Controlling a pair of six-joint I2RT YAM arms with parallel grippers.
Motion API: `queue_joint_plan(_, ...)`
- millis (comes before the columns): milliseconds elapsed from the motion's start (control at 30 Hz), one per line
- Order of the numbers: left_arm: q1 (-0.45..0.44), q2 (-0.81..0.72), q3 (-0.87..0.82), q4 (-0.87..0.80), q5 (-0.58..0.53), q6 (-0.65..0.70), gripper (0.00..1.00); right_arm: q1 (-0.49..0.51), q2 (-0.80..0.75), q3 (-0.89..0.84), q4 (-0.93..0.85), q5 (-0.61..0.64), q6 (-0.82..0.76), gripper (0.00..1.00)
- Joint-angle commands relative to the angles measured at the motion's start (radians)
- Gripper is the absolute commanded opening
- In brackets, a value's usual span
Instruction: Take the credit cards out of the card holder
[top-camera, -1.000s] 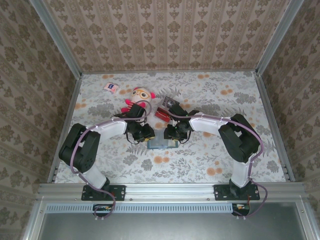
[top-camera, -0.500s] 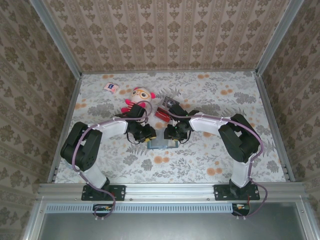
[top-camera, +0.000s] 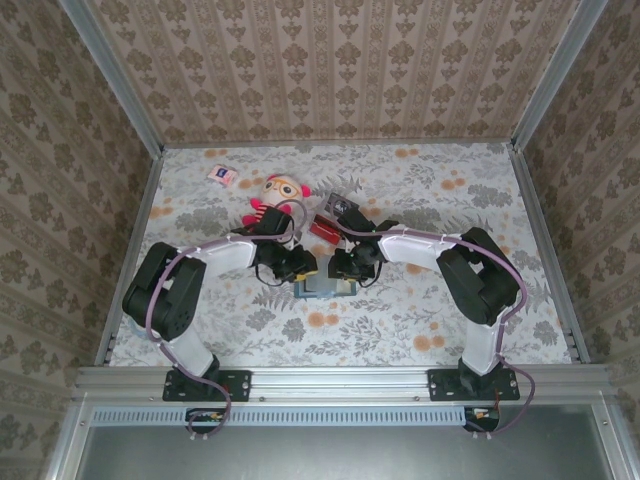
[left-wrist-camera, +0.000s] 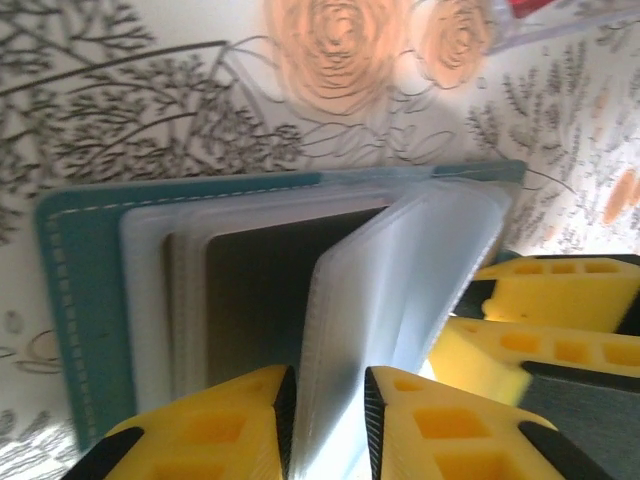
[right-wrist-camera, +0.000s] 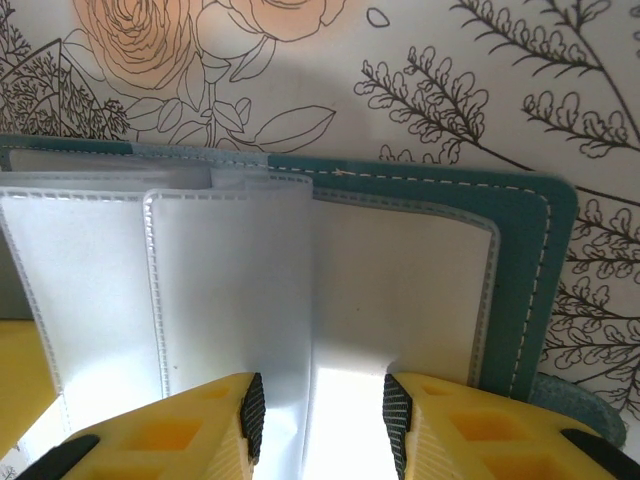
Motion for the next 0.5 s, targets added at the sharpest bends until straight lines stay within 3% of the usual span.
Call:
queue_joint_plan(0,-0.003,-0.012,-0.001,0.037,0.052,-0.006,0.26,-0.002,0.053,-0.021,-0.037,0.032,0.009,0.42)
queue_joint_plan(467,-0.050,-0.023,0.026,0.089,0.087,-0.007,0.27,-0.040,-0.134,-0.081,0.076,-0.011,0.051,0.41)
